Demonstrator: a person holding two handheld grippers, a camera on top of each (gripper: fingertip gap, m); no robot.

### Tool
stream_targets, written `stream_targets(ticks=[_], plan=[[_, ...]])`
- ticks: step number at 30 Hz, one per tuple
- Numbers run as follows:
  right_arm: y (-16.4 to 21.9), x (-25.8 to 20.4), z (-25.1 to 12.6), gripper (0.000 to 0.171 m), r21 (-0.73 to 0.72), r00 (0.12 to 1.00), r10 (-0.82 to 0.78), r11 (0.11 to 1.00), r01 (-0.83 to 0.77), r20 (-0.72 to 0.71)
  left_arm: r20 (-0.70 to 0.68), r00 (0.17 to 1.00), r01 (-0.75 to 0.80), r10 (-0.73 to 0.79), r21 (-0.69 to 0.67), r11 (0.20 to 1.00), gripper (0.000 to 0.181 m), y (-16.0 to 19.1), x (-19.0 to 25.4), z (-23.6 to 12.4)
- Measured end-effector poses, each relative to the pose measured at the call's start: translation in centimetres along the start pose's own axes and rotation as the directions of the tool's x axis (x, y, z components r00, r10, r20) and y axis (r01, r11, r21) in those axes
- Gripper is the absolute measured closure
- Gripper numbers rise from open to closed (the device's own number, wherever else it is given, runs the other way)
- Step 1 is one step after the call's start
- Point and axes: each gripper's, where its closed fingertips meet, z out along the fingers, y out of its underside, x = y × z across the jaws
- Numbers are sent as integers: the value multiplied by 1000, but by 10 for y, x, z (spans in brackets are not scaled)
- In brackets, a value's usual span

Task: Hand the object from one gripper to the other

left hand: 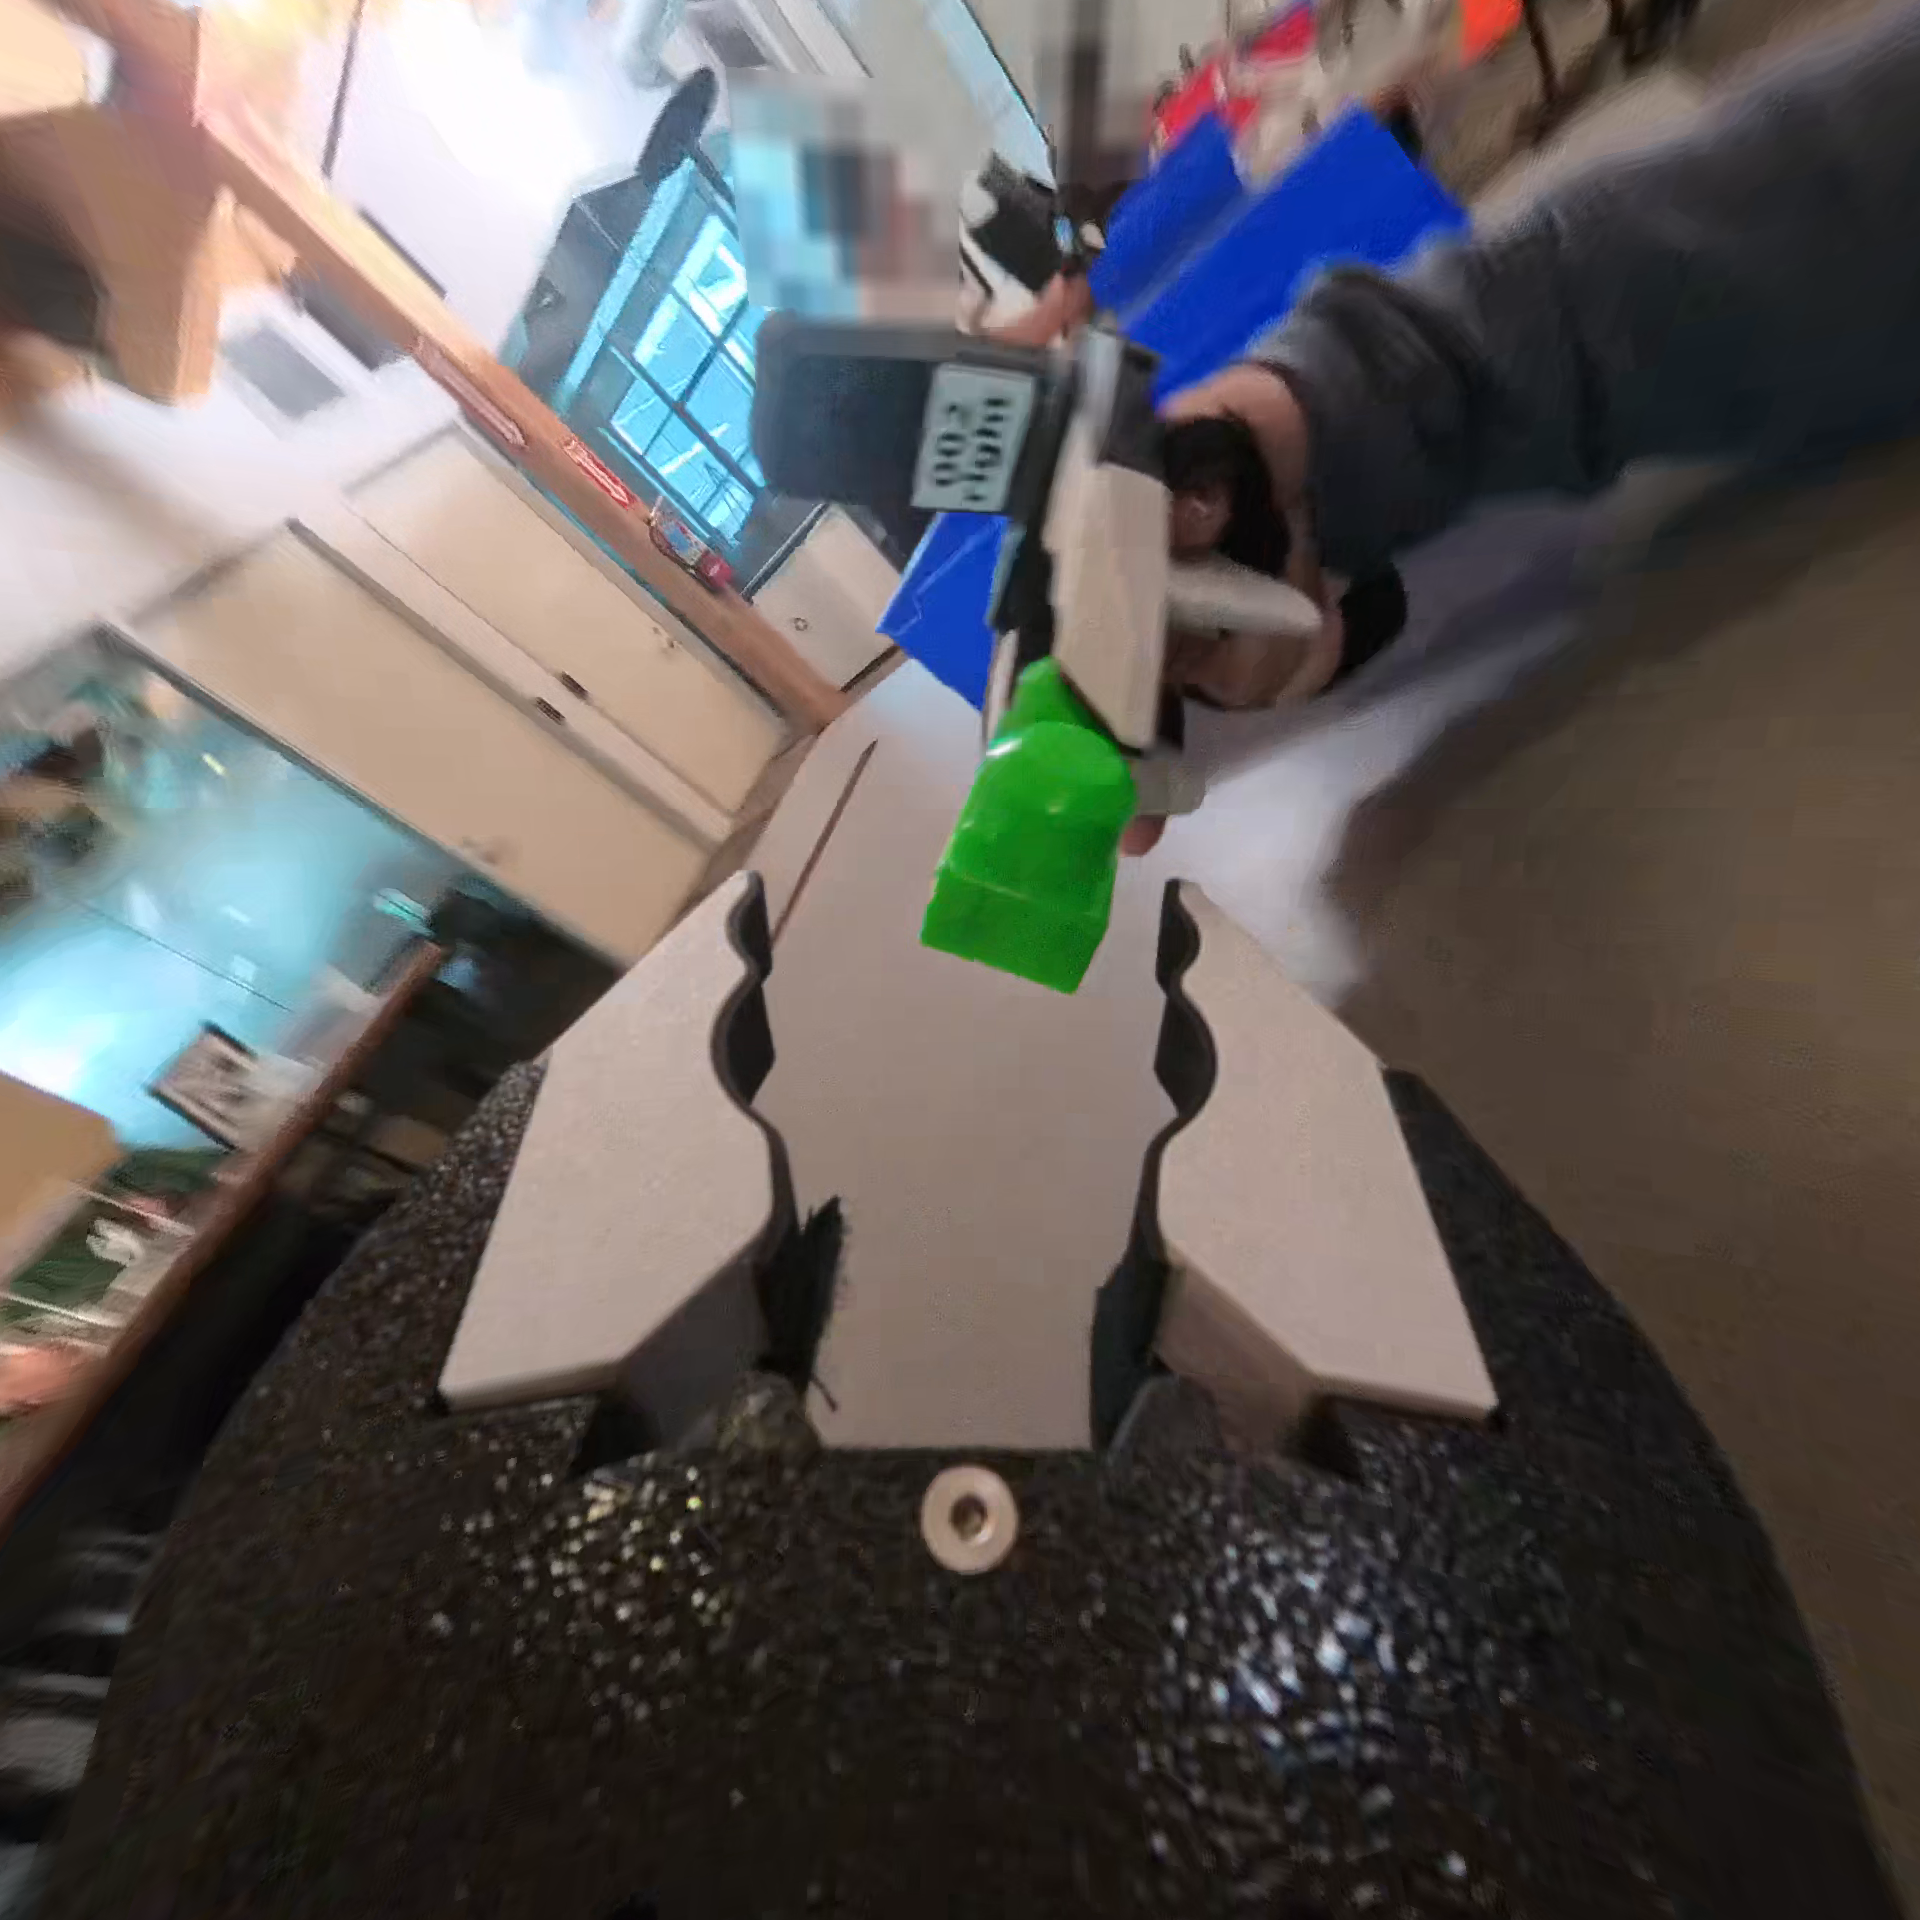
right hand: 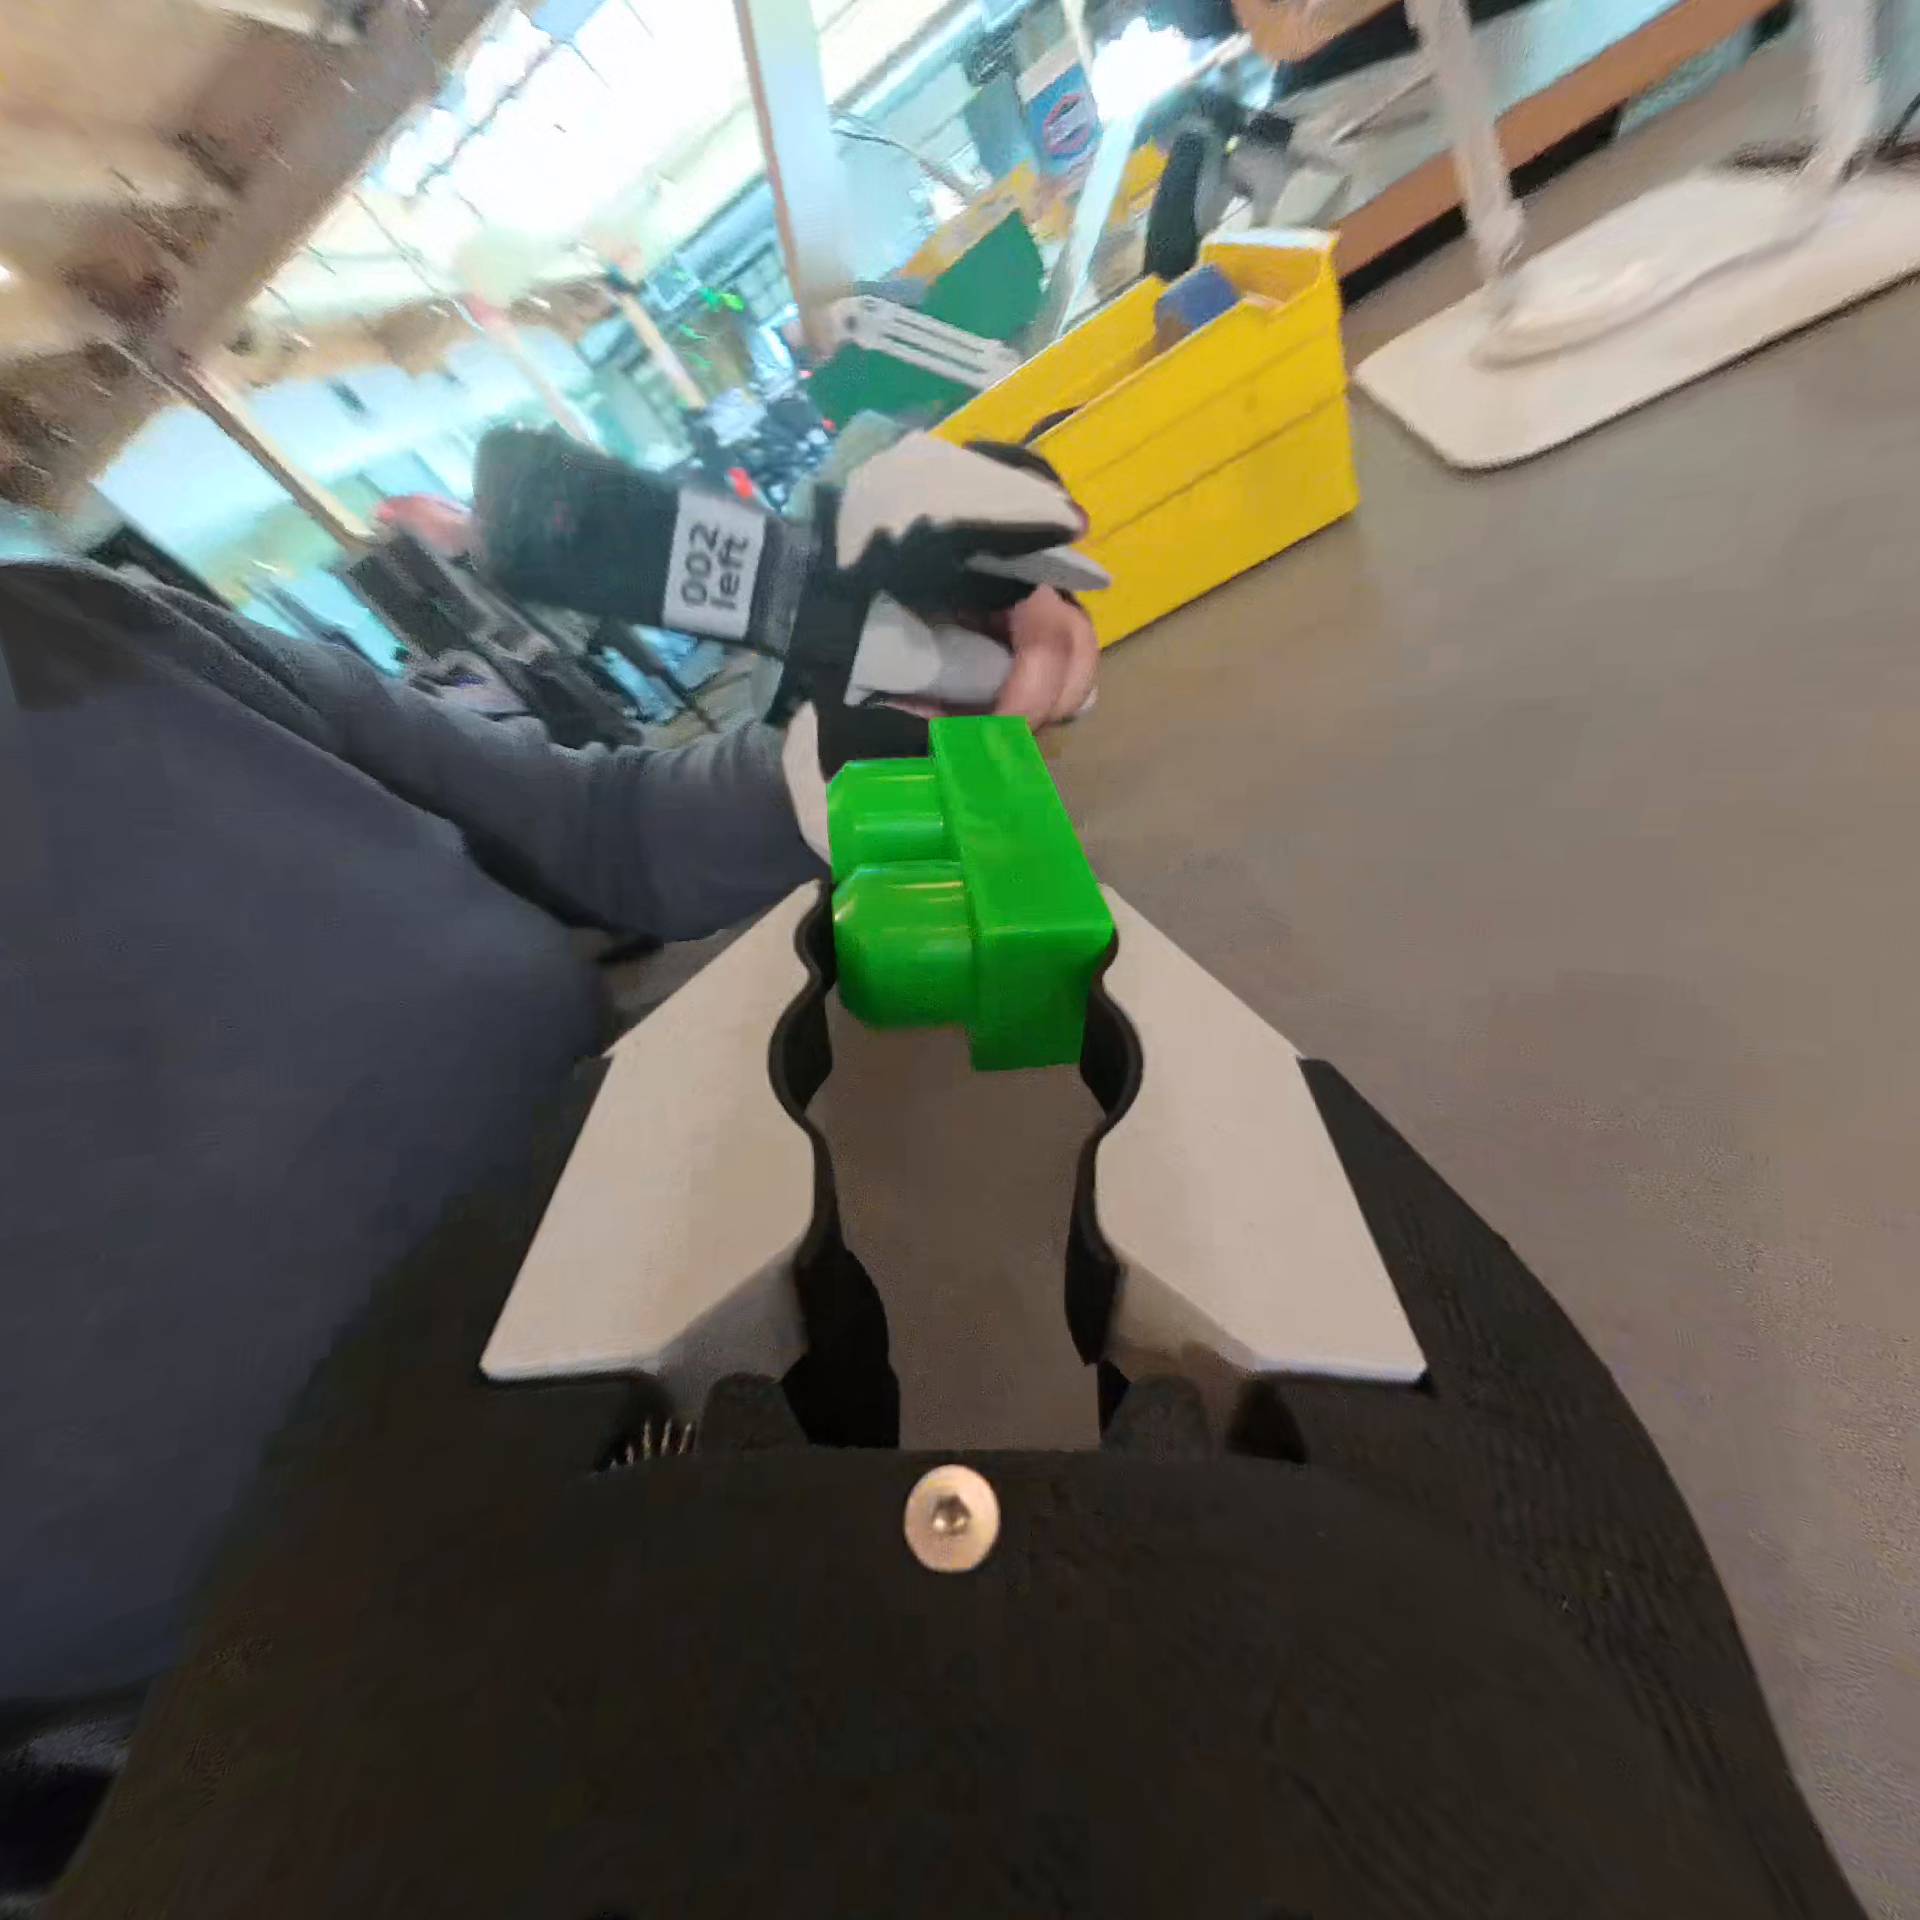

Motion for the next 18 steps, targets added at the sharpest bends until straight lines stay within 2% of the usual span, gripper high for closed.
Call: stream_targets(ticks=[1, 2, 5, 7, 8, 9, 11, 12, 14, 15, 17, 18], plan=[[2, -1, 1, 126, -8, 999, 29, 1000, -29, 20, 2, 996, -92, 92, -20, 996, 112, -1, 6, 2], [4, -2, 2, 126, -14, 998, 47, 999, -46, 33, 11, 989, -147, 148, -16, 989, 125, -5, 10, 4], [7, -5, 5, 126, -31, 999, 30, 999, -29, 45, -31, 983, -182, 180, -52, 982, 141, -1, 19, 7], [-1, -2, 4, 125, 13, 999, -48, 999, 48, 4, -28, 999, -44, 42, -95, 995, 147, 7, 10, 8], [-7, 1, 3, 119, 43, 994, -104, 993, 106, -43, -34, 996, 74, -77, -88, 993, 147, 8, 5, 7], [-12, 7, 1, 103, 66, 978, -175, 981, 183, -109, -61, 976, 204, -208, -68, 977, 147, 7, 3, 6], [-19, 12, -4, 91, 67, 920, -329, 934, 350, -213, -153, 870, 465, -468, -56, 883, 147, 8, 0, 2], [-19, 11, -5, 92, 52, 894, -384, 913, 406, -231, -220, 792, 571, -570, -66, 818, 147, 7, 2, 0], [-15, 5, -3, 102, 27, 869, -444, 888, 460, -217, -315, 647, 706, -694, -98, 702, 147, 5, 6, -3], [-14, 4, -1, 112, 21, 864, -458, 881, 472, -211, -348, 603, 734, -717, -108, 670, 147, 4, 9, -4], [-10, 3, 1, 135, 2, 862, -468, 879, 477, -193, -376, 560, 750, -738, -149, 645, 147, 6, 16, -3], [-8, 3, 1, 136, -4, 866, -464, 882, 471, -186, -375, 562, 743, -737, -161, 649, 147, 8, 19, -2]])
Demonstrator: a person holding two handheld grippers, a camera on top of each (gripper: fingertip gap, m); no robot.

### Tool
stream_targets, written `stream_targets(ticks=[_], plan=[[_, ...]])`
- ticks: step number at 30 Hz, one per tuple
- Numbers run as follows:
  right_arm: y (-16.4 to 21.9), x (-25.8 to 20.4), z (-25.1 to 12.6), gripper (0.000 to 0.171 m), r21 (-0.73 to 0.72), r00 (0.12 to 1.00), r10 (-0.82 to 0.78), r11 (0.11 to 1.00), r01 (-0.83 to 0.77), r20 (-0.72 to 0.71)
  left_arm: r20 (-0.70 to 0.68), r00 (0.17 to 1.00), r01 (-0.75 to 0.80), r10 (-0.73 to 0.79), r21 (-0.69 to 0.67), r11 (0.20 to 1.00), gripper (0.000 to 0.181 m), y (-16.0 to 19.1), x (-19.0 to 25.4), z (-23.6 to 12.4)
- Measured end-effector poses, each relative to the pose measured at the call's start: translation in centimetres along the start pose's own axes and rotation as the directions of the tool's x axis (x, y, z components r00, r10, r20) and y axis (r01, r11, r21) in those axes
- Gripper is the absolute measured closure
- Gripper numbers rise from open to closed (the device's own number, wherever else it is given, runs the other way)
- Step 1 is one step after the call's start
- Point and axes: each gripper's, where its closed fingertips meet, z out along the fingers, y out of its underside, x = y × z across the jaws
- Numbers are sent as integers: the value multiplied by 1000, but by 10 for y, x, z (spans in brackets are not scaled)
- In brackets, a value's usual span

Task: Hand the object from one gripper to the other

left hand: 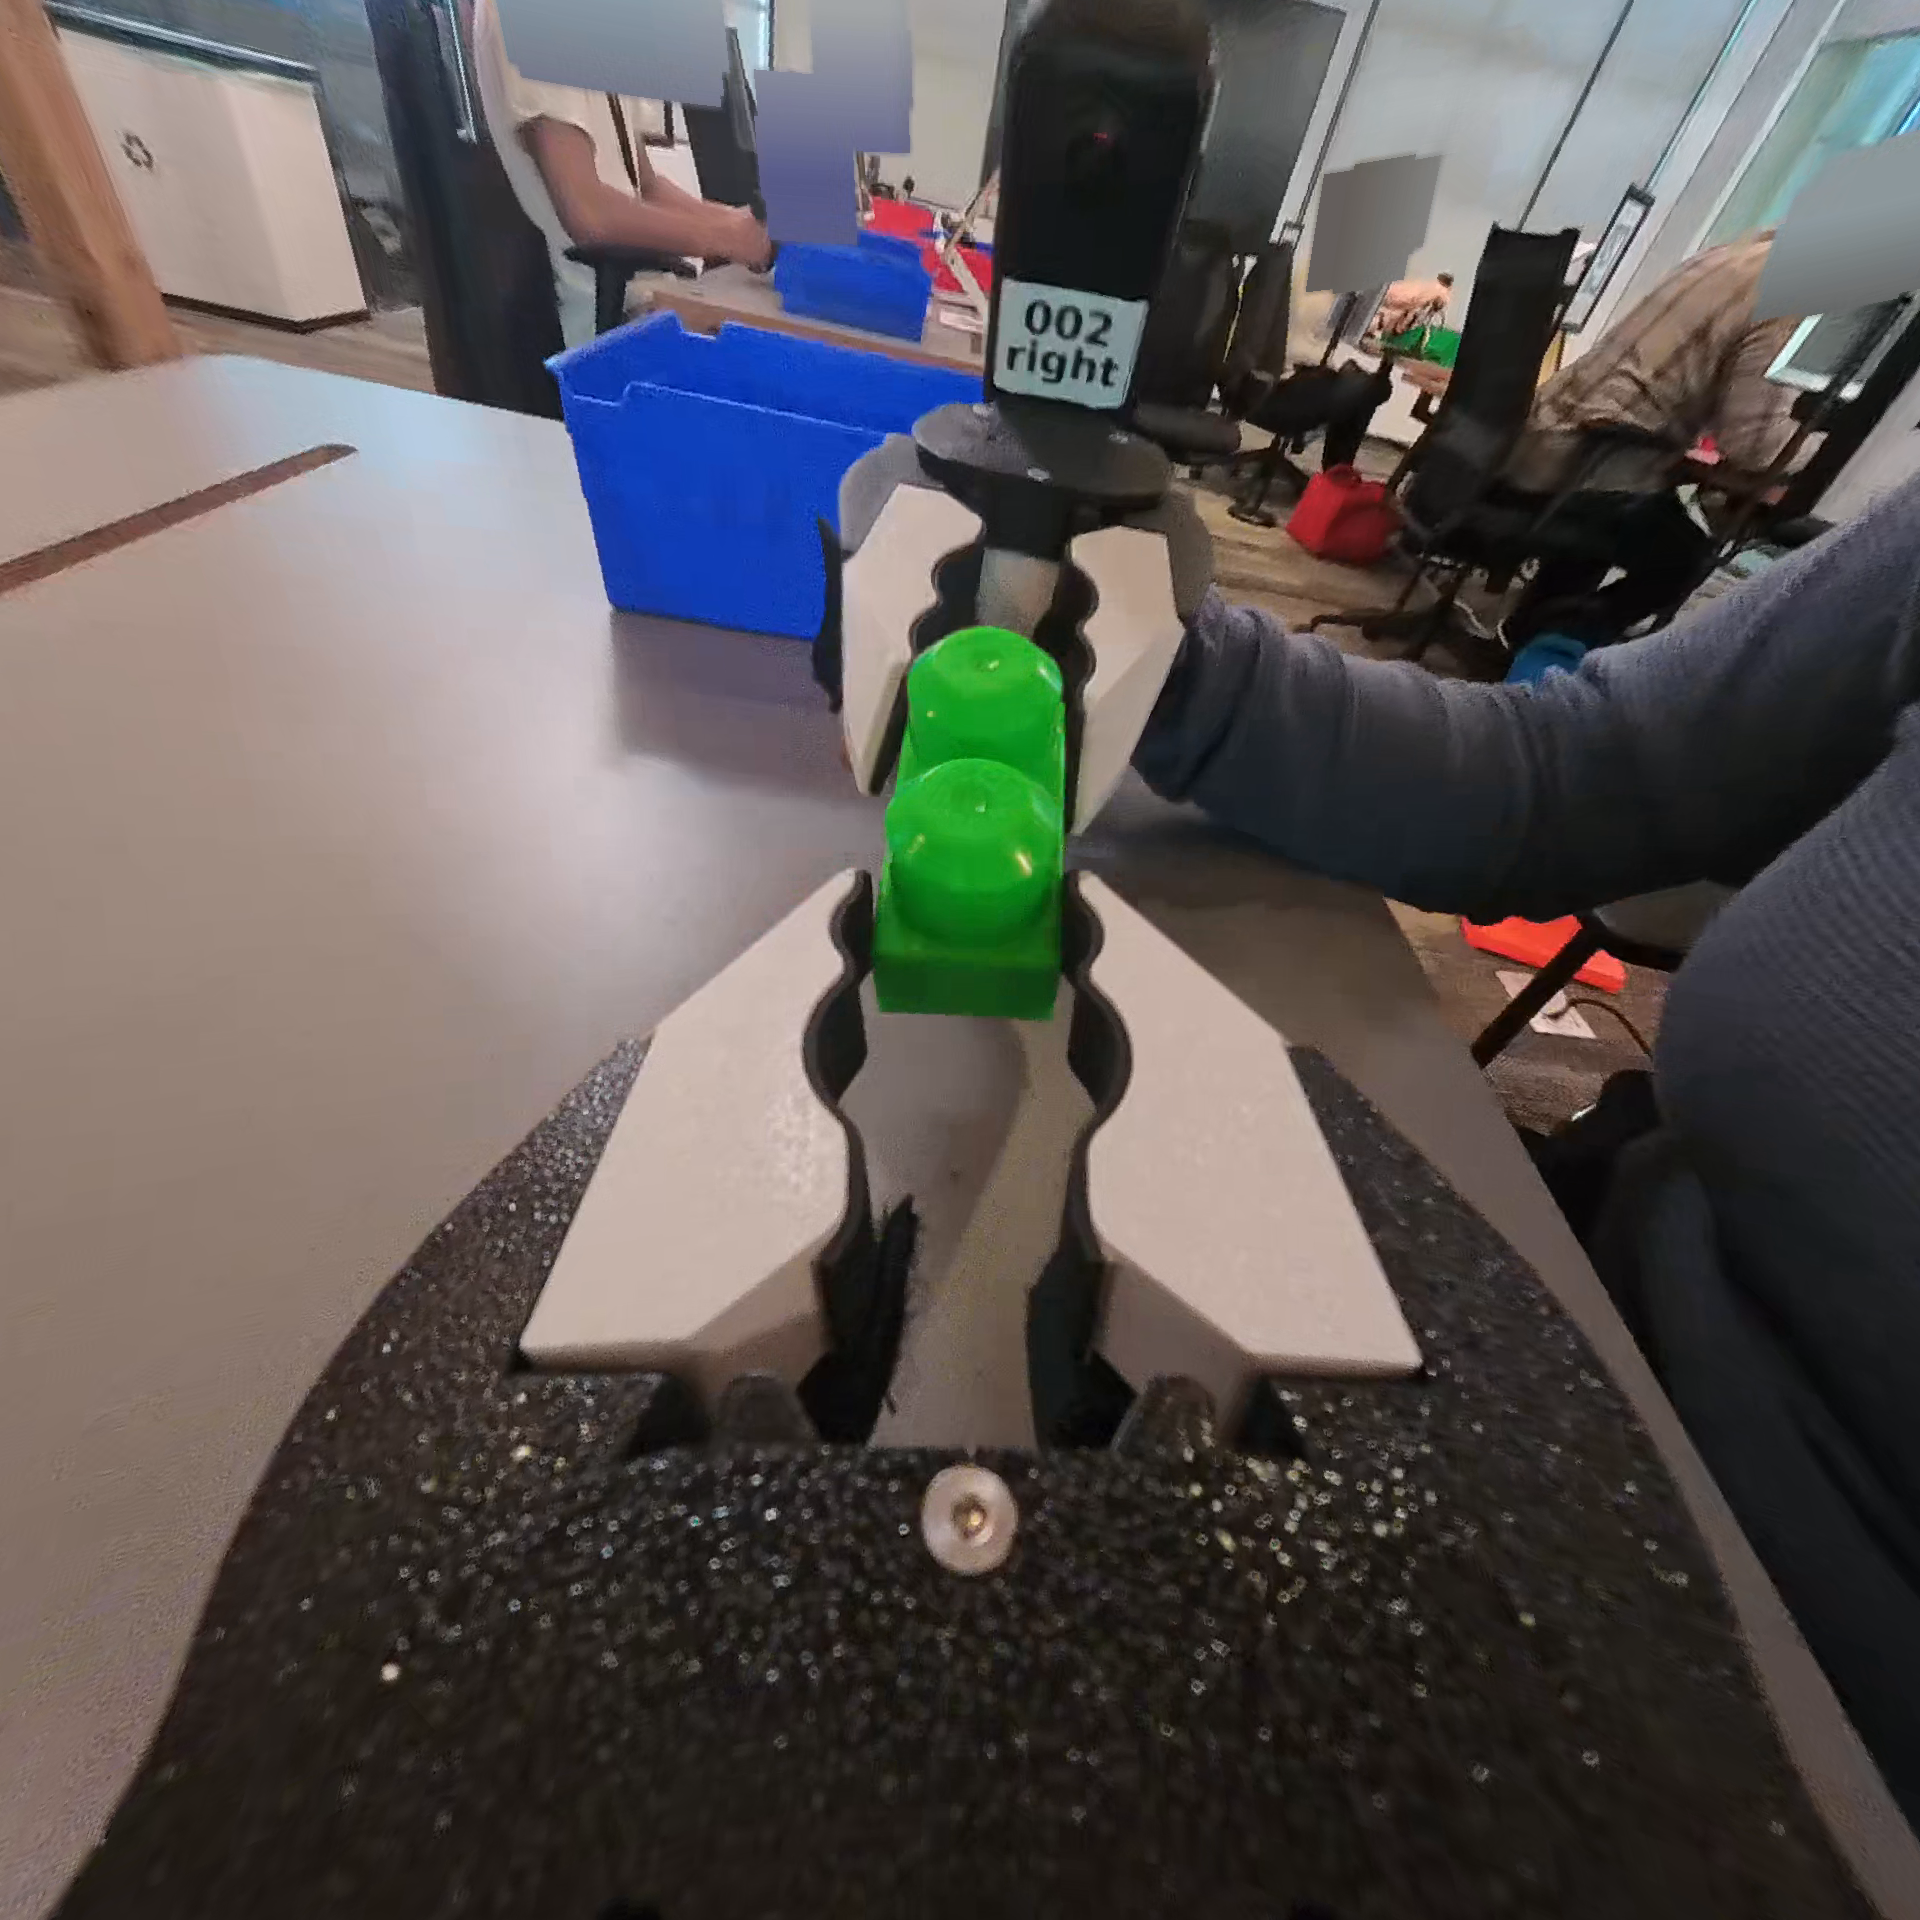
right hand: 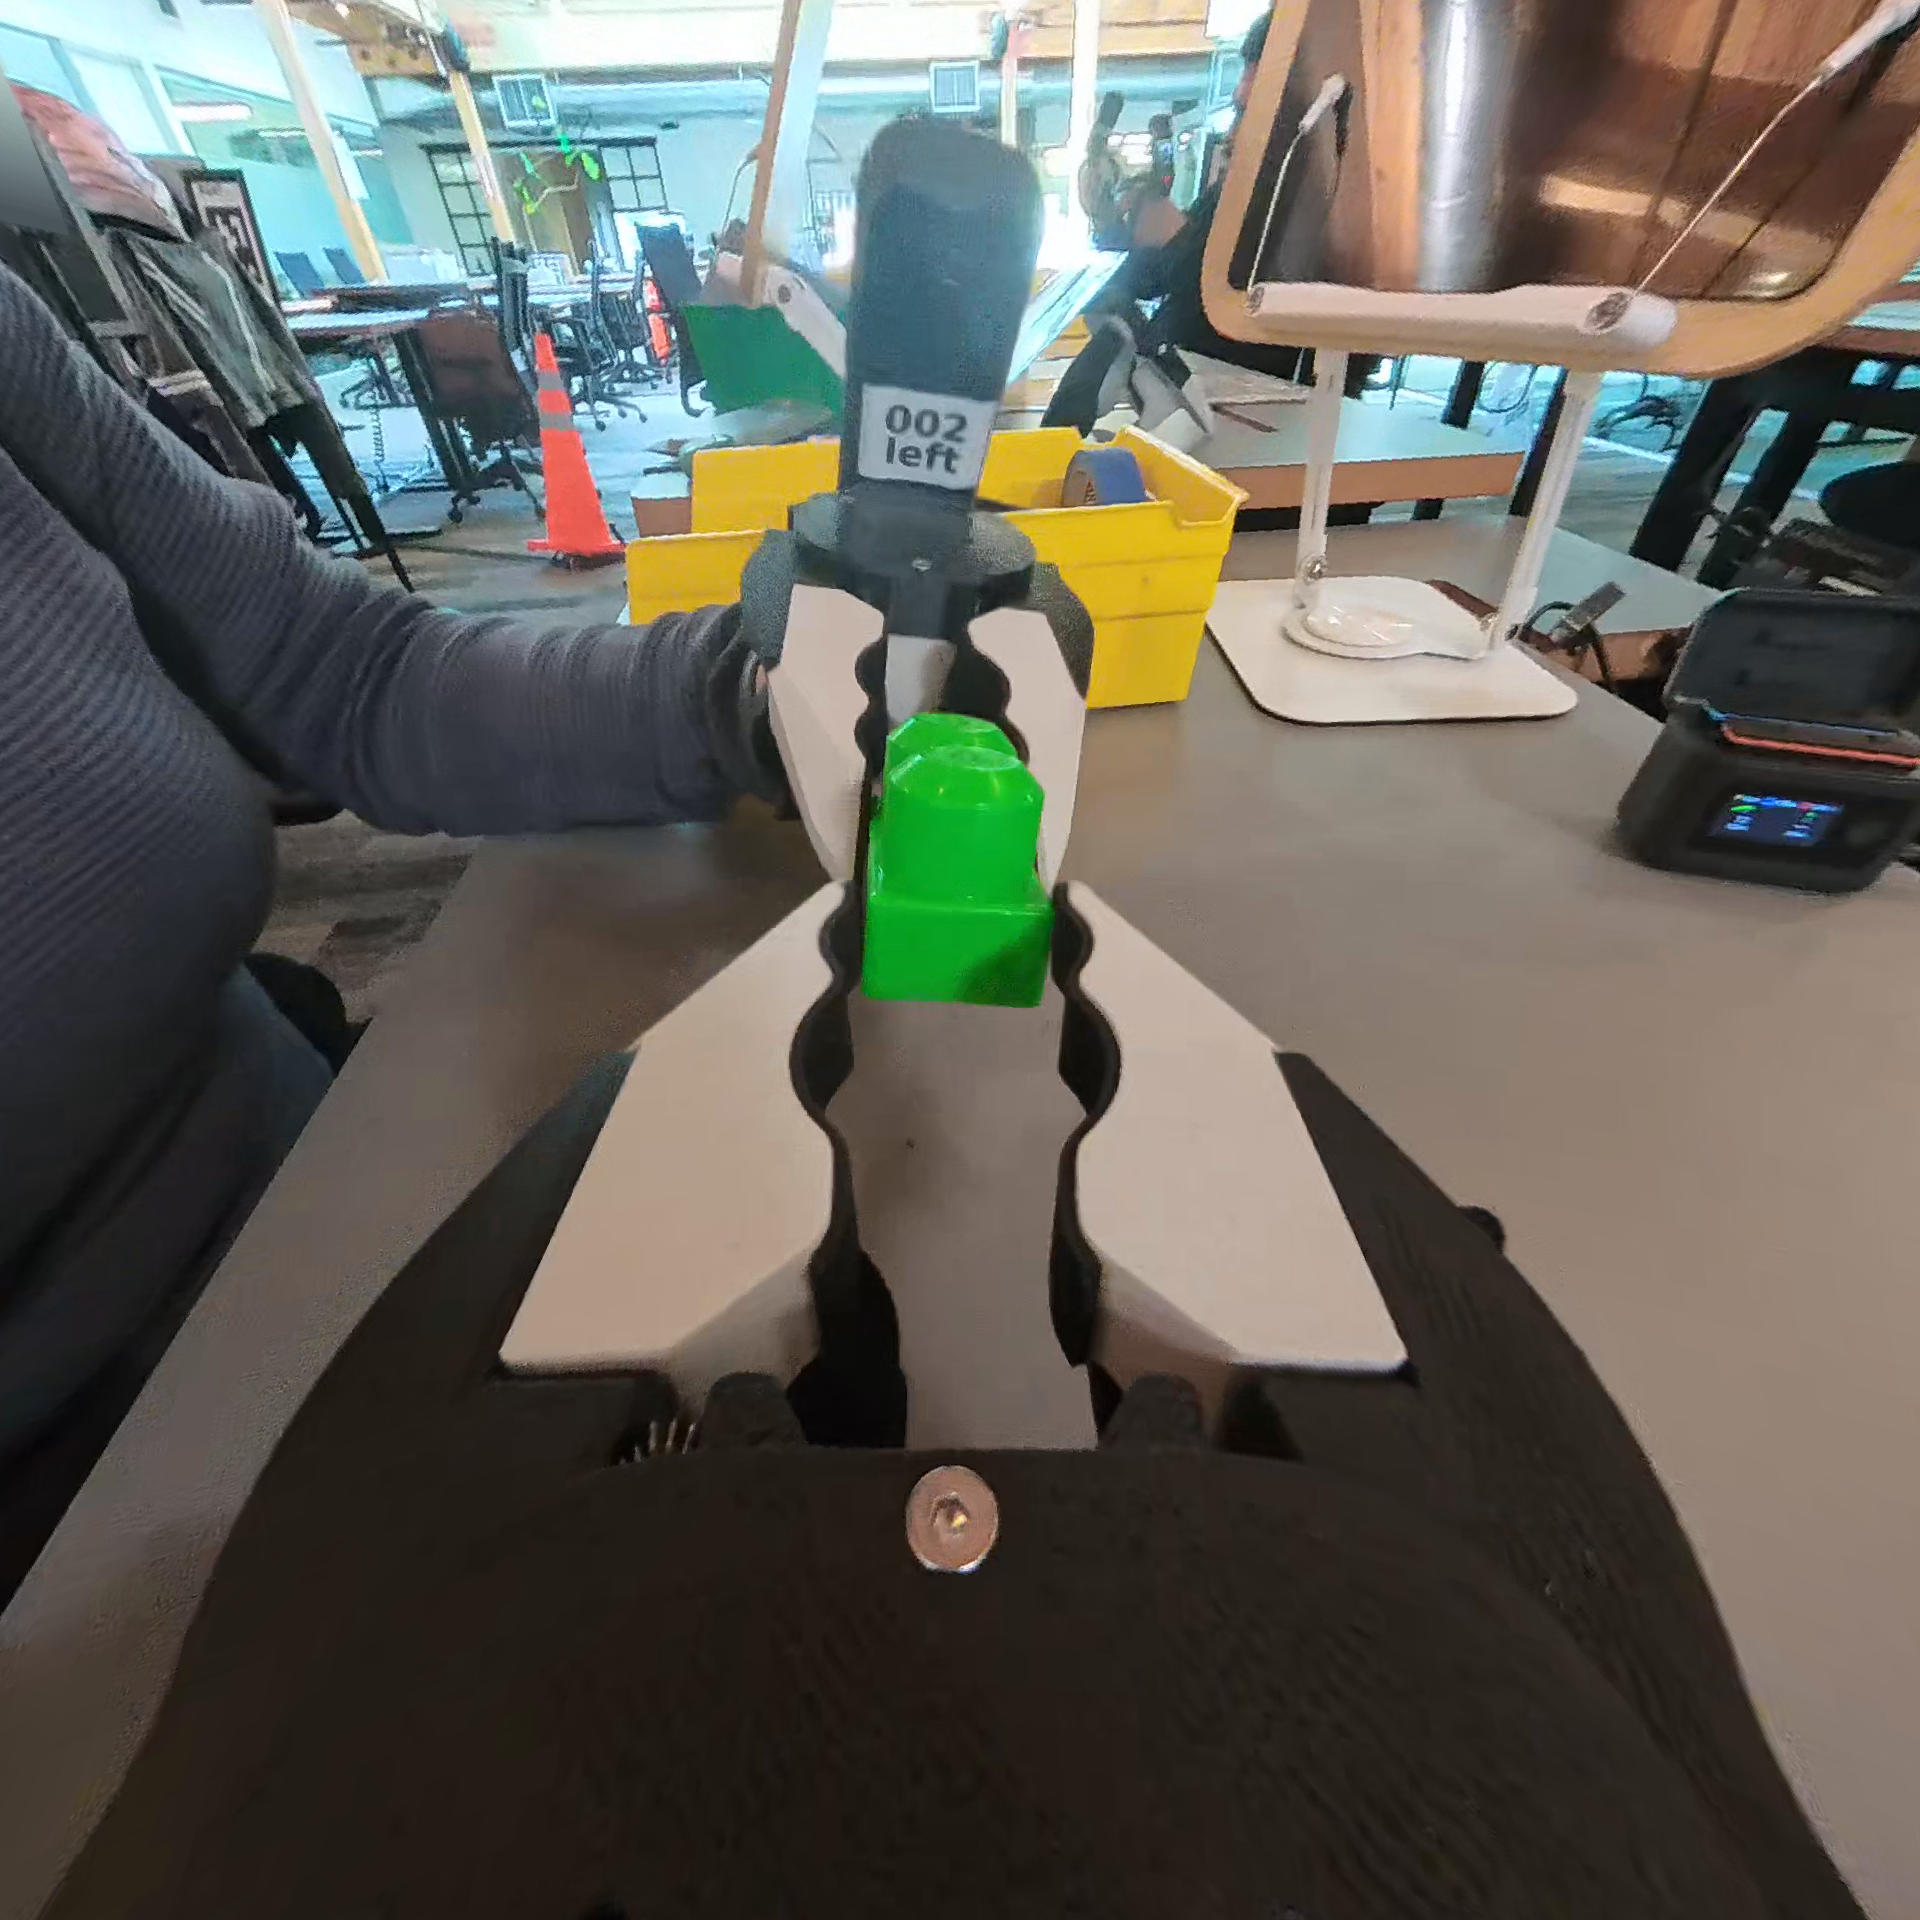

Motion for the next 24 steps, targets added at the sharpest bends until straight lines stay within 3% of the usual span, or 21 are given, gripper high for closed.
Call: stream_targets(ticks=[3, 6, 9, 12, 15, 17, 19, 24], plan=[[-2, 3, -4, 136, 4, 1000, 12, 1000, -12, -10, 39, 999, -8, 6, 53, 999, 147, -8, -2, 3], [-12, 17, -14, 137, 3, 992, -15, 1000, 15, -123, 176, 983, -65, 47, 98, 993, 106, -13, -20, 3], [-43, 34, -49, 137, 72, 940, -22, 996, 50, -340, 345, 930, -177, 123, 129, 976, 112, -16, -39, -5], [-87, 35, -109, 137, 139, 827, -24, 983, 123, -562, 467, 854, -300, 228, 86, 950, 124, -14, -50, -11], [-100, 46, -198, 137, 32, 583, -42, 993, 117, -812, 533, 786, -389, 314, 31, 921, 130, -13, -55, -14], [-77, 62, -263, 137, -53, 394, -31, 998, -45, -919, 565, 751, -420, 341, 11, 908, 134, -14, -57, -15], [-39, 81, -314, 137, -83, 267, -14, 966, -247, -963, 578, 730, -438, 364, -12, 899, 136, -13, -59, -15], [54, 134, -369, 136, -82, 177, 21, 829, -554, -984, 598, 710, -447, 373, -28, 894, 143, -14, -62, -16]])
